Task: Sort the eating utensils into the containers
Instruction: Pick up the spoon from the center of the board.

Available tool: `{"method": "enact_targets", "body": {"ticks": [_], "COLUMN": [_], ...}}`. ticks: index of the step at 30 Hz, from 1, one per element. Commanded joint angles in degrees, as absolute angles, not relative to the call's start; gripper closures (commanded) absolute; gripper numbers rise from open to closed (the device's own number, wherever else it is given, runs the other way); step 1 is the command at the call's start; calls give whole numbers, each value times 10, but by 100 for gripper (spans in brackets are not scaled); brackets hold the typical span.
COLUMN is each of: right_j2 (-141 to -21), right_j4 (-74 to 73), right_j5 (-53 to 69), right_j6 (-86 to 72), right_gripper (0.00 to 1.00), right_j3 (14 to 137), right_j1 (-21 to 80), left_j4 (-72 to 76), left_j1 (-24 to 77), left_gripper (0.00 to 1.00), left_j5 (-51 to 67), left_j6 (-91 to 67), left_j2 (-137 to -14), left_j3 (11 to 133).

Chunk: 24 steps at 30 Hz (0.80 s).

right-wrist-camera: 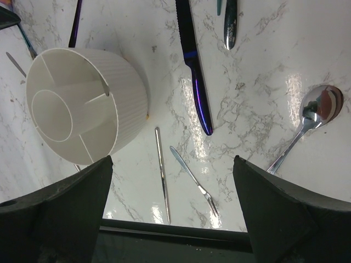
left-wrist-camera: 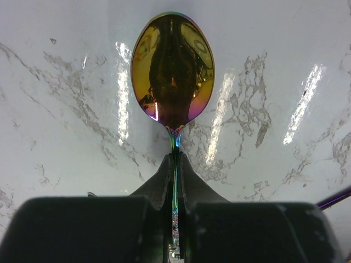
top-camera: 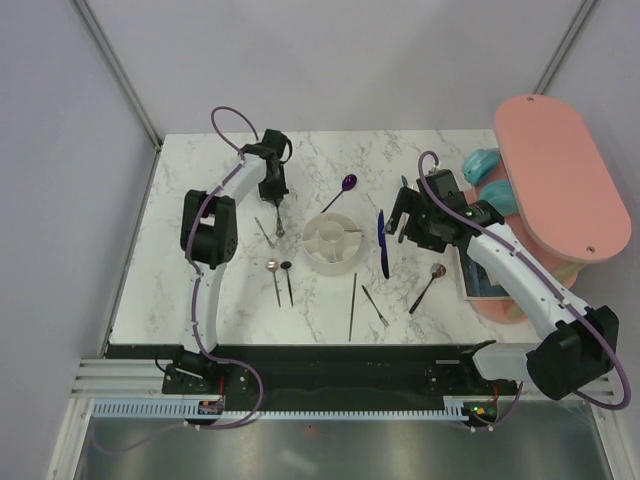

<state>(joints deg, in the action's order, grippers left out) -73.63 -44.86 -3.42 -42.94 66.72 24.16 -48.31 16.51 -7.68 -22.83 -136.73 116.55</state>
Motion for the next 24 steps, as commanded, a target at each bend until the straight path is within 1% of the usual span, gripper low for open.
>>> {"method": "enact_targets", "body": {"ticks": [1,6,11,13,17,24], "right_j2": [-754,-763,-773,-781,-787,-814], "right_j4": [-447,-435,-423,-422,-419,-398], "right_j5": [-19,-12,-18,-25,-37,-5], "right_j6": [-419,-416,-411,-403,-398,-390], "right_gripper": [2,2,2,2,2,2], "right_j3": [678,681,679,678,662,639], "right_j1": [241,241,236,231,215,193], "left_j4": [-503,-490,-458,-450,-397,-379], "left_j1": [178,177,177,177,177,185], "left_gripper": [98,98,98,98,98,98], "left_j5": [-36,-61,-58,-57,-55,-19], "left_j6": [-214,-207,-200,-208,-219,-245], "left_j2": [-1351,-1314,-1274,-1246,-1171,-1085], "left_j3": [1125,1113,1085,1064,970,909]}}
